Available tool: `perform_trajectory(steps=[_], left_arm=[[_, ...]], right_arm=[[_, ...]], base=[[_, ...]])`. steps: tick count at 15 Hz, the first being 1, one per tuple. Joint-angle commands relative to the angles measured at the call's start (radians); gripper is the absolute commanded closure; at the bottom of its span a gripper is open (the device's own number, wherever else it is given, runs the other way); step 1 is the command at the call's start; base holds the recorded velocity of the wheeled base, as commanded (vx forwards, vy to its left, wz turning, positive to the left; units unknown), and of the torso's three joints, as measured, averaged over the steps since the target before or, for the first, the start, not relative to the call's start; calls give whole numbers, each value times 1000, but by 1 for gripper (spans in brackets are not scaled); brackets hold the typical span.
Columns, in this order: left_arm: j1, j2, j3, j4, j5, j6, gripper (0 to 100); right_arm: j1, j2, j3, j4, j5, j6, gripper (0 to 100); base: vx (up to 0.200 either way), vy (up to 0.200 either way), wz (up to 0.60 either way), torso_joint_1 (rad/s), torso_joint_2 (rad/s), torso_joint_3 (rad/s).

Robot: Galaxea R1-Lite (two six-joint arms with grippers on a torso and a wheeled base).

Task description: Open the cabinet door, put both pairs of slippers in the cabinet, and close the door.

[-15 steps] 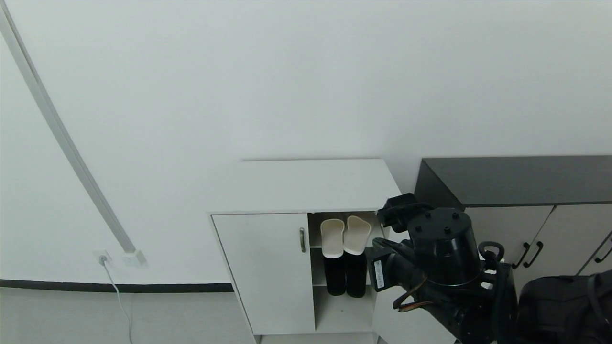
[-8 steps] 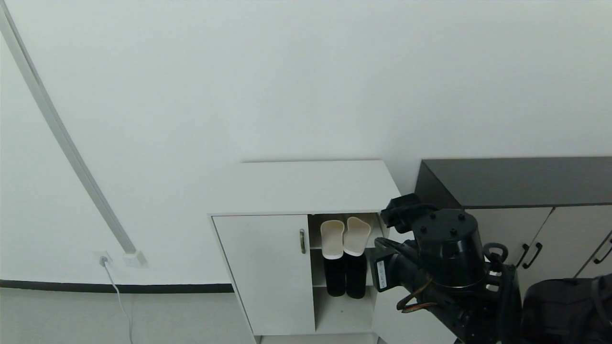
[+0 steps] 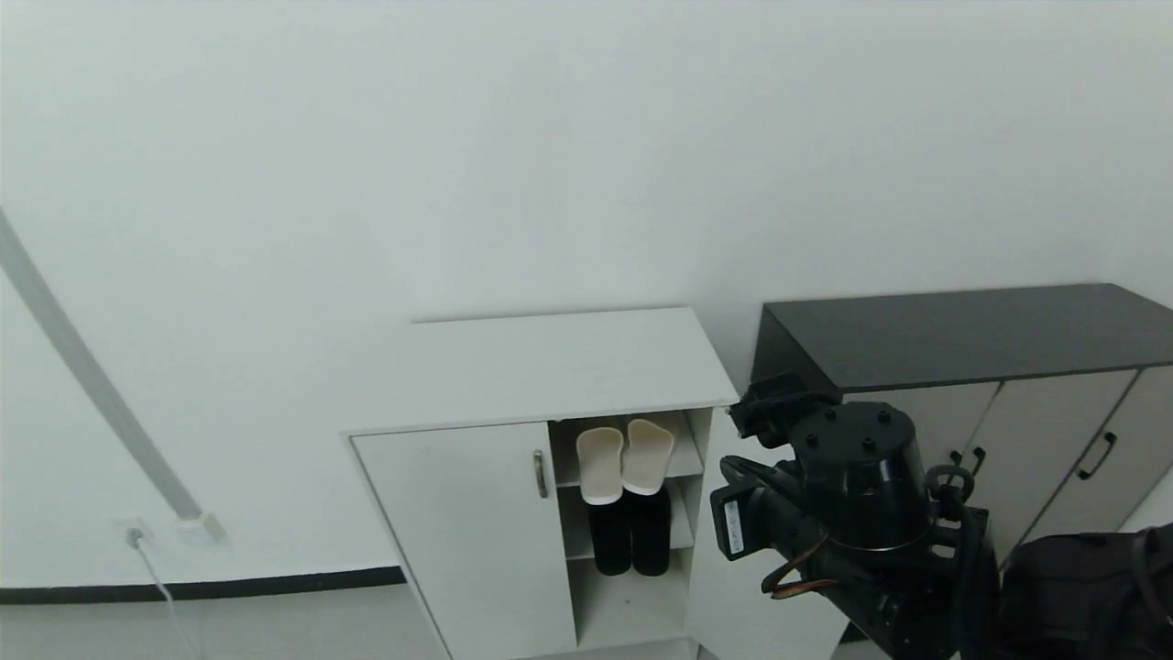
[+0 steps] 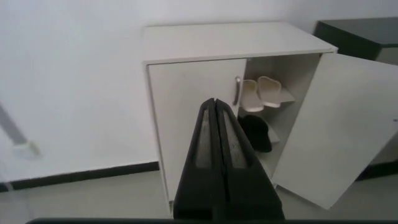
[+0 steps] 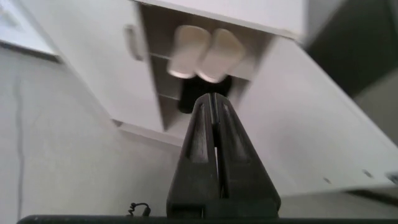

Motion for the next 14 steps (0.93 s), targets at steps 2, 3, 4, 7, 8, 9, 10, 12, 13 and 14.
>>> perform_trajectory(steps=[2,3,4,7,8,9,10,12,13,14], left_arm=[[1,1,0,0,0,-1,100],[1,1,0,0,0,-1,100],[1,1,0,0,0,-1,100],[1,1,0,0,0,-1,100],[1,1,0,0,0,-1,100],[1,1,0,0,0,-1,100],[1,1,0,0,0,-1,100],[1,1,0,0,0,-1,100],[1,1,0,0,0,-1,100],[1,1,0,0,0,-1,100]], right_arm=[[-1,1,2,-1,-1,0,100],[-1,3,2,-1,-1,0,100],[-1,4,2,-2,-1,0,100],[-8,3,2,-2,-1,-2,100],[-8,1,2,-2,-1,-2,100],[-8,1,2,-2,-1,-2,100],[-8,3,2,-2,-1,-2,100],[-8,4,2,-2,-1,-2,100],[-10,4,1,-2,-1,-2,100],[-8,4,2,-2,-1,-2,100]], base=[[0,0,-600,15,2,-2],[0,0,0,0,0,0],[0,0,0,0,0,0],[0,0,0,0,0,0],[0,0,0,0,0,0],[0,0,0,0,0,0],[0,0,0,0,0,0],[0,0,0,0,0,0],[0,0,0,0,0,0],[-200,0,0,-2,7,-2]])
